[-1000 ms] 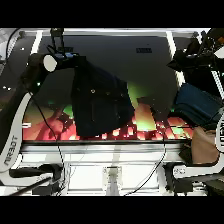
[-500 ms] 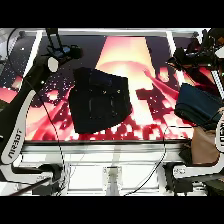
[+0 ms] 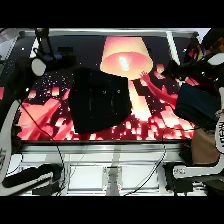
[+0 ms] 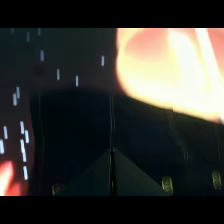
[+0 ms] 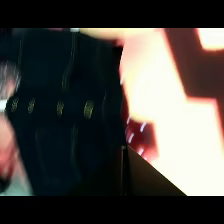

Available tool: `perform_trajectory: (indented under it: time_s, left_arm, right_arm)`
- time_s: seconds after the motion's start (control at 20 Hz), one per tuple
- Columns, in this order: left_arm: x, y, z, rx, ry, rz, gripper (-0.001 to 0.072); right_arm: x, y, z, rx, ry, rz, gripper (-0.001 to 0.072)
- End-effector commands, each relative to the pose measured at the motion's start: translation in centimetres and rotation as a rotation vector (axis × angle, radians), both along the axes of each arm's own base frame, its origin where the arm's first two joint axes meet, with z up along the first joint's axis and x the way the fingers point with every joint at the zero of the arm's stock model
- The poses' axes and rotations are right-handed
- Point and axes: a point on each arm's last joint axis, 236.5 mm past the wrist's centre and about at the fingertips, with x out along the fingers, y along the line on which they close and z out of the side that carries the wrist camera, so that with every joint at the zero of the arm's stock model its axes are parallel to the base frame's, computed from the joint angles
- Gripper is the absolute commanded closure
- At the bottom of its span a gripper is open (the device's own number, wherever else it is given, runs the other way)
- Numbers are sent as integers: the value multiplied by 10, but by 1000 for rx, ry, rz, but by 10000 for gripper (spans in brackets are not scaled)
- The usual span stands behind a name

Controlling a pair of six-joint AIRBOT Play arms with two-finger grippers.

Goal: Fold the clothes and pants, and hang the long-sleeved shirts on hangers.

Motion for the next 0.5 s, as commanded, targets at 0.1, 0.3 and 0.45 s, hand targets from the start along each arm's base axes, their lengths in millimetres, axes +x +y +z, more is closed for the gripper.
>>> perform_trajectory:
  time_s: [0.1, 0.3, 0.45]
  left_arm:
    - [-104, 3, -59, -141, 193, 35, 704]
    - [-172, 4, -93, -323, 296, 133, 703]
    - [-212, 10, -120, -385, 385, 208, 701]
  right_arm:
    - [-77, 56, -45, 254, 157, 161, 684]
    - [-112, 65, -86, 269, 291, 145, 681]
    - [-138, 77, -106, 282, 386, 145, 575]
